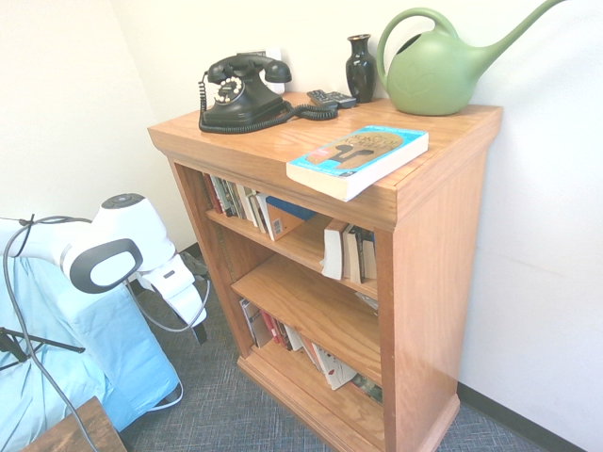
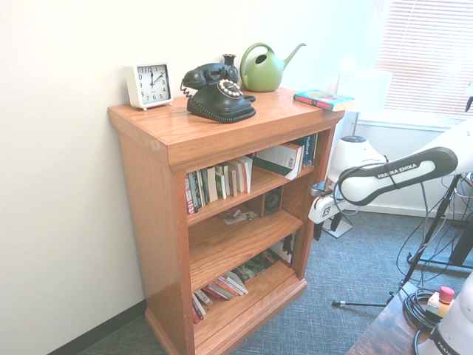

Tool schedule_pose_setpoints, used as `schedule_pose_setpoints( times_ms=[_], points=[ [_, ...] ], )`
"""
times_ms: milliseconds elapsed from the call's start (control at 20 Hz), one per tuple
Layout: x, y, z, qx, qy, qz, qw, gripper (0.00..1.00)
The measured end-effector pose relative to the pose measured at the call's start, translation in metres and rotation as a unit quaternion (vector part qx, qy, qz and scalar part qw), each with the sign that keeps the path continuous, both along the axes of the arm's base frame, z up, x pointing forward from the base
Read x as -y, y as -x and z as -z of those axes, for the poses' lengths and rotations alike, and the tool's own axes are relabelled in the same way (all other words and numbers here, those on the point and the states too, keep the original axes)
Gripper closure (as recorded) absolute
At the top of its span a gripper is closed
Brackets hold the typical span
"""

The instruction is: Organize the shelf

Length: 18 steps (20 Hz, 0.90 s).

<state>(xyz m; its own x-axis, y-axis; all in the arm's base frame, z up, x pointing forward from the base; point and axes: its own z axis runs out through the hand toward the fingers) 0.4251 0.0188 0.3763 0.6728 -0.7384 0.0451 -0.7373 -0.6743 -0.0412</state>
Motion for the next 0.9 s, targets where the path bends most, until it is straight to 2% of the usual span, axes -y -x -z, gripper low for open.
schedule_pose_setpoints(
  times_ms=[200,400,500,700,900],
  points=[
    [0.007,0.000,0.001,-0.003,0.016,0.004,1.000,0.00],
    [0.035,-0.004,-0.017,0.006,0.083,0.033,0.996,0.00],
    [0.052,-0.006,-0.041,0.011,0.134,0.049,0.990,0.00],
    [0.086,-0.012,-0.103,0.014,0.244,0.072,0.967,0.00],
    [0.111,-0.020,-0.164,0.013,0.355,0.080,0.931,0.00]
  ],
)
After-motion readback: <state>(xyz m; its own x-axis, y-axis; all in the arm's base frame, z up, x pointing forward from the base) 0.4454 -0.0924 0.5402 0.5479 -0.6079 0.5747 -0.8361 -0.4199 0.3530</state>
